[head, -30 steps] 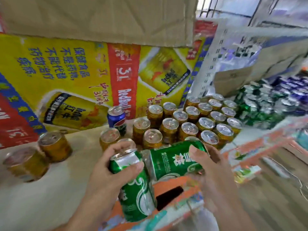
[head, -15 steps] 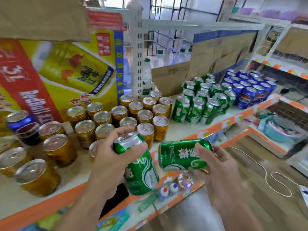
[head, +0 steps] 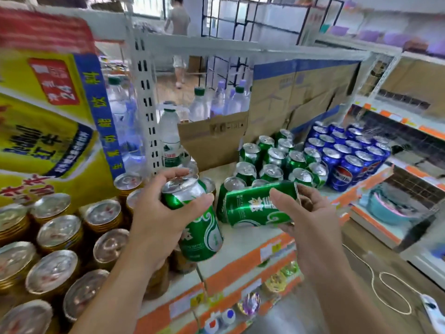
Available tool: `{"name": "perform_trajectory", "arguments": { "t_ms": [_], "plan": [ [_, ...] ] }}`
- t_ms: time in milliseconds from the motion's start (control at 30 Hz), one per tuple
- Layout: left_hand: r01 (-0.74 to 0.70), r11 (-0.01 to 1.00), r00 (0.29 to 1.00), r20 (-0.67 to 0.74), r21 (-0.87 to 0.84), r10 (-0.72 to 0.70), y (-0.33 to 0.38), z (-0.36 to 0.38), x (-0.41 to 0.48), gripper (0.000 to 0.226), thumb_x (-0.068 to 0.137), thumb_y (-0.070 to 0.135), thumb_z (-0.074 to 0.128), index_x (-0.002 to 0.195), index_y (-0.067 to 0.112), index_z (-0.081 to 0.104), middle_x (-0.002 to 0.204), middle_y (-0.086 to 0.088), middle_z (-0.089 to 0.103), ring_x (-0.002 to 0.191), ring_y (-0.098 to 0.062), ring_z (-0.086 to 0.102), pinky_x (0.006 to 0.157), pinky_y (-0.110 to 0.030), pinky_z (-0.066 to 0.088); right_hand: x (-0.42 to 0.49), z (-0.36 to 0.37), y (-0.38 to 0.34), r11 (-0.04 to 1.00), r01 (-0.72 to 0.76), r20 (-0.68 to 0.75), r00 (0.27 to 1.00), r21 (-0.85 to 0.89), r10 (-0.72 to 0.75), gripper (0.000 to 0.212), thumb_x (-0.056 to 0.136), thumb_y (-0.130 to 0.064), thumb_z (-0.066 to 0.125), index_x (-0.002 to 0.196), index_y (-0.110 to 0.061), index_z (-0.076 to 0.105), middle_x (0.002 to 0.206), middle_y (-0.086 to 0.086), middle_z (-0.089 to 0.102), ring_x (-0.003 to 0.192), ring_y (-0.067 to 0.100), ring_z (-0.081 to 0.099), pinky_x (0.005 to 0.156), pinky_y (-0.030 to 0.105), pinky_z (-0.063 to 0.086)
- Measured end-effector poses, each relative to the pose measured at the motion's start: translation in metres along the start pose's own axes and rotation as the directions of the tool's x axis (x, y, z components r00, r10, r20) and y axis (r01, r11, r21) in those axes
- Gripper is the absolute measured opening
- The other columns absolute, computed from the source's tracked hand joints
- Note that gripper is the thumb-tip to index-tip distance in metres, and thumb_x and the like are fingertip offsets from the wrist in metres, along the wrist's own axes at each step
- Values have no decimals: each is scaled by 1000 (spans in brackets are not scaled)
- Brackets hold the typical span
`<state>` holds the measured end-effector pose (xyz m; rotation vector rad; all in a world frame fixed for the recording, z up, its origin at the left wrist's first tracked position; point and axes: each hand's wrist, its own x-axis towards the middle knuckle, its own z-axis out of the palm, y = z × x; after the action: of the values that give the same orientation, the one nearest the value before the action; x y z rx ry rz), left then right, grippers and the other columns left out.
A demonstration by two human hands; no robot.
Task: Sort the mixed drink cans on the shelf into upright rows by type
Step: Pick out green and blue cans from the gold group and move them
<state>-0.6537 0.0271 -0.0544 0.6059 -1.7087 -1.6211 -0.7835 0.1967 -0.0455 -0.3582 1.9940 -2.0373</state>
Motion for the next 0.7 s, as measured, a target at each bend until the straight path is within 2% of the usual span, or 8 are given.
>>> {"name": "perform_trajectory", "arguments": {
  "t_ms": [133, 200, 233, 300, 400, 500, 600, 700],
  "plan": [
    [-55, 988, 998, -1, 145, 55, 0, 9, 27, 53, 50, 58, 77, 98, 46, 60, 99, 20, 65, 88, -2, 65, 72, -28, 54, 57, 23, -8, 993, 110, 48, 993, -49, -108, 59, 64, -38, 85, 115, -20, 61, 84, -7, 61, 77, 10, 62, 68, 25, 53],
    [-101, 966, 995, 11, 238, 101, 1, 12, 36, 55, 50, 61, 73, 100, 45, 59, 102, 28, 62, 93, 6, 60, 74, -18, 50, 83, 36, -8, 968, 221, 84, 974, -122, -211, 36, 71, -29, 85, 97, -29, 60, 69, -18, 59, 62, 0, 55, 60, 16, 48],
    [-118, 956, 993, 10, 267, 120, 1, 13, 39, 55, 50, 61, 72, 101, 44, 59, 102, 30, 60, 93, 8, 59, 73, -12, 48, 97, 44, -7, 951, 266, 100, 962, -158, -253, 34, 72, -26, 85, 92, -31, 58, 66, -18, 59, 57, -4, 53, 57, 13, 46],
    [-128, 949, 990, -11, 288, 137, 0, 17, 46, 55, 50, 60, 71, 101, 42, 59, 101, 31, 60, 93, 9, 58, 71, -5, 43, 123, 57, -2, 918, 320, 137, 946, -234, -295, 39, 70, -30, 85, 99, -28, 59, 78, -13, 62, 65, -3, 57, 61, 13, 46],
    [-130, 937, 983, -81, 325, 164, 1, 22, 57, 56, 51, 59, 72, 102, 40, 60, 101, 28, 62, 94, 8, 60, 72, -3, 41, 164, 69, 5, 842, 388, 276, 914, -375, -299, 51, 69, -38, 85, 110, -24, 57, 95, -4, 63, 80, 9, 59, 69, 18, 45],
    [-113, 934, 971, -162, 338, 176, 2, 33, 71, 55, 52, 56, 74, 102, 37, 61, 99, 24, 65, 90, 4, 63, 71, -8, 46, 203, 76, 9, 699, 505, 482, 838, -506, -256, 61, 72, -37, 84, 124, -21, 56, 112, -8, 59, 101, 10, 57, 80, 17, 40],
    [-73, 931, 965, -210, 358, 156, 1, 47, 89, 54, 52, 54, 78, 101, 41, 60, 97, 23, 65, 88, 2, 63, 70, -15, 49, 237, 83, 13, 494, 609, 636, 759, -621, -135, 77, 72, -40, 83, 137, -17, 50, 126, -2, 59, 113, 17, 54, 91, 26, 44],
    [-30, 900, 966, -217, 435, 138, -1, 63, 109, 56, 53, 58, 77, 104, 44, 58, 100, 29, 60, 92, 7, 59, 74, -16, 46, 260, 93, 21, 273, 716, 740, 672, -643, -21, 59, 67, -44, 83, 118, -24, 59, 114, 3, 66, 100, 25, 59, 84, 39, 53]
  ]
}}
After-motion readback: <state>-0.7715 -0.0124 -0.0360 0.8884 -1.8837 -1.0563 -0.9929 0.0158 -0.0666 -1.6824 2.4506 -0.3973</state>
